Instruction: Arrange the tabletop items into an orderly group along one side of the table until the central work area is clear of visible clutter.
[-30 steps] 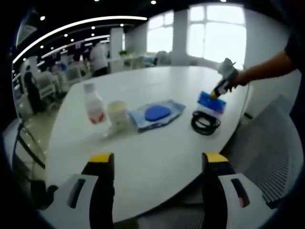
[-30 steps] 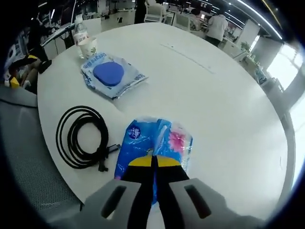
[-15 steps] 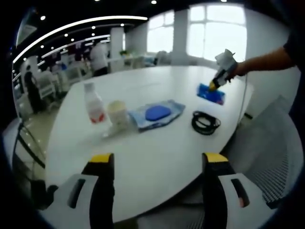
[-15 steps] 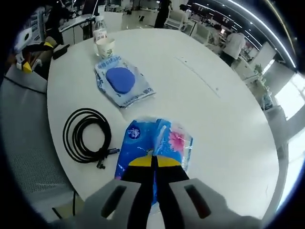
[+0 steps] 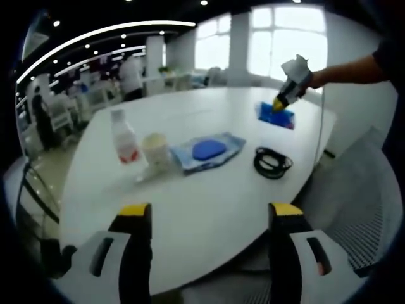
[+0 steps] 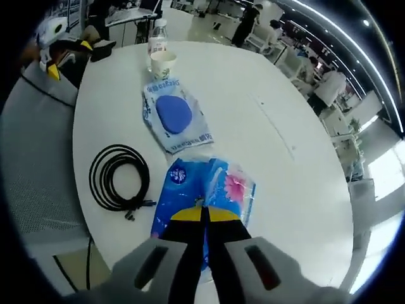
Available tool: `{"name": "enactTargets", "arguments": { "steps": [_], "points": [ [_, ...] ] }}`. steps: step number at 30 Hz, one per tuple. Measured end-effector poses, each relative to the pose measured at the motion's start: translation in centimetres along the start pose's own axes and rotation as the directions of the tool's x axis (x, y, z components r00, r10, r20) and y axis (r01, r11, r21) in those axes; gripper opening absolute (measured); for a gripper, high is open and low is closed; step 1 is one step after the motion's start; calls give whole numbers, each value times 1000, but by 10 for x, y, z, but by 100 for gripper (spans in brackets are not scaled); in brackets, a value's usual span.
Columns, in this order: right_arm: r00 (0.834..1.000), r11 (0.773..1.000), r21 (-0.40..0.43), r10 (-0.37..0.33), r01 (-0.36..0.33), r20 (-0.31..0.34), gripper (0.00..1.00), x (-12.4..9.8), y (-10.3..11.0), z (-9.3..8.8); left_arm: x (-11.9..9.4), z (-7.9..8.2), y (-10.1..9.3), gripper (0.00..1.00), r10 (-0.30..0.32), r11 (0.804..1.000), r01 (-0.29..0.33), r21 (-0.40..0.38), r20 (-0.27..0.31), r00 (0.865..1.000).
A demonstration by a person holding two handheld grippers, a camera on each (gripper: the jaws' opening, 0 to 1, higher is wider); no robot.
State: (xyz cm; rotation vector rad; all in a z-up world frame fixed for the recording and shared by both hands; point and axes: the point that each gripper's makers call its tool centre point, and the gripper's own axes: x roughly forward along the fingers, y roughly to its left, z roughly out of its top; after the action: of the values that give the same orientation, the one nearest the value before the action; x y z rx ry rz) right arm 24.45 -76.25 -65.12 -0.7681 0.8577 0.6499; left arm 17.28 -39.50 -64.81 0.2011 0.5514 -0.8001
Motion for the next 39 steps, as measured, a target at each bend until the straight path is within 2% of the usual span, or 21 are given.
{"name": "enactTargets", "arguments": {
  "steps": [3, 10, 17, 21, 23, 24, 27, 29, 32, 33, 34, 35, 36, 37, 39],
  "points": [
    [999, 997, -74, 29, -28, 14, 0, 1, 1, 5, 0, 0, 0, 72, 0, 1000, 0, -2, -1, 1000],
    [998, 986, -155, 61, -58, 13, 0, 7, -1, 6, 0, -1, 1, 72, 6, 1000, -6, -6, -6, 1000],
    [996, 959, -270, 91, -83, 15, 0, 20, -9, 6, 0, -1, 2, 72, 10, 1000, -10, -12, -6, 1000],
    [995, 914, -395, 102, -92, 6, 0, 29, -12, 4, 0, -2, 3, 72, 13, 1000, -13, -16, -8, 1000],
    [994, 909, -406, 106, -98, -3, 0, 32, -11, 3, 0, -2, 3, 72, 12, 1000, -13, -16, -8, 1000],
    [994, 893, -438, 111, -104, -9, 0, 34, -11, 3, 0, -2, 3, 72, 13, 1000, -13, -17, -7, 1000],
    [992, 865, -488, 119, -119, -31, 0, 42, -10, -1, 0, -2, 3, 72, 13, 1000, -13, -18, -9, 1000],
    [991, 858, -497, 125, -128, -39, 0, 47, -10, -3, 0, -3, 3, 72, 13, 1000, -13, -18, -11, 1000],
    [991, 837, -530, 125, -134, -53, 0, 50, -12, -2, 0, -4, 3, 72, 14, 1000, -14, -18, -17, 1000],
    [991, 813, -567, 118, -131, -59, 0, 52, -13, -2, 0, -4, 3, 72, 14, 1000, -15, -19, -19, 1000],
    [991, 808, -575, 117, -131, -62, 0, 53, -13, -2, 0, -4, 3, 72, 14, 1000, -15, -19, -20, 1000],
    [990, 785, -603, 117, -143, -82, 0, 60, -12, -7, 0, -5, 3, 72, 15, 1000, -15, -19, -23, 1000],
    [989, 774, -615, 120, -149, -88, 0, 59, -11, -6, 0, -5, 3, 72, 15, 1000, -16, -18, -25, 1000],
    [988, 781, -604, 125, -156, -93, 0, 60, -10, -7, 1, -5, 3, 72, 15, 1000, -16, -19, -26, 1000],
    [987, 774, -613, 125, -159, -97, 0, 62, -10, -6, 1, -6, 3, 72, 16, 1000, -17, -18, -28, 999]
  ]
}}
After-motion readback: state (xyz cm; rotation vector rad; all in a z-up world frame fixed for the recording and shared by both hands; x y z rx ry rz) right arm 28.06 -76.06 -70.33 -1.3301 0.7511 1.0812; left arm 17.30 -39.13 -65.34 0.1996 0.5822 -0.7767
